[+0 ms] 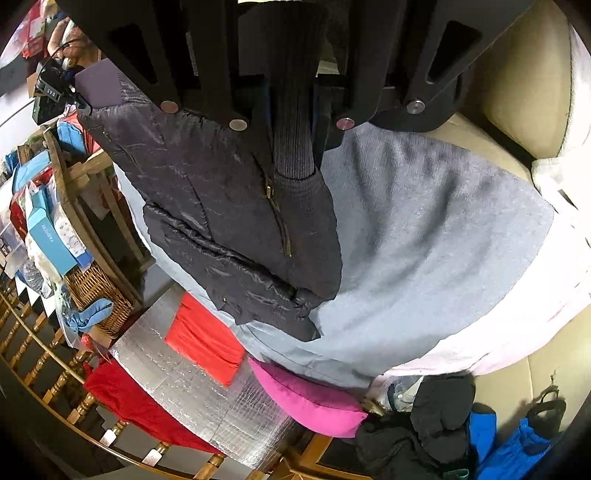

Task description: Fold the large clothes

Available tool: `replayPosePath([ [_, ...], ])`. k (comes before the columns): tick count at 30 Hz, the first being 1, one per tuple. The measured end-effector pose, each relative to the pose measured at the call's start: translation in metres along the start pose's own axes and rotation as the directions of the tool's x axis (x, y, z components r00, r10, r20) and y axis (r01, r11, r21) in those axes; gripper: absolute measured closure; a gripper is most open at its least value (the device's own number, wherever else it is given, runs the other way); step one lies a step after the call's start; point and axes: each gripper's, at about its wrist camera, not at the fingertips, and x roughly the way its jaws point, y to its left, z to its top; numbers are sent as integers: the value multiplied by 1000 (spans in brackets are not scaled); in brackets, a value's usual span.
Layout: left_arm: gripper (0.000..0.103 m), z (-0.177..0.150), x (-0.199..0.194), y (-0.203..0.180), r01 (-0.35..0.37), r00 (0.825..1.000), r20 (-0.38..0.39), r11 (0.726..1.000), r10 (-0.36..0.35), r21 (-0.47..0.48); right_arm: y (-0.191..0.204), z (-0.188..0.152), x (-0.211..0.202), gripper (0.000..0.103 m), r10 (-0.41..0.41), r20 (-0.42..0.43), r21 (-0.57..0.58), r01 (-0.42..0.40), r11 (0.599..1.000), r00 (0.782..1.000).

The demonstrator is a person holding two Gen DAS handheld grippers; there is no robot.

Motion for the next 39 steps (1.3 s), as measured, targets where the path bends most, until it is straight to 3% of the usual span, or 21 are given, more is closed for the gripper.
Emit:
replayPosePath([
  [14, 87, 11, 2, -9, 8, 1000, 21, 1000, -9, 15, 3, 14, 4, 92, 18, 14, -11, -17, 1000, 1000],
  [21, 87, 32, 1, -12, 57, 997, 59, 998, -57, 4, 18, 34, 1, 92, 40, 55, -50, -38, 998, 998],
  [39, 87, 111, 21, -60, 85, 983, 154, 991, -100, 105, 39, 106, 14, 93, 107, 156, -93, -93, 991, 982],
])
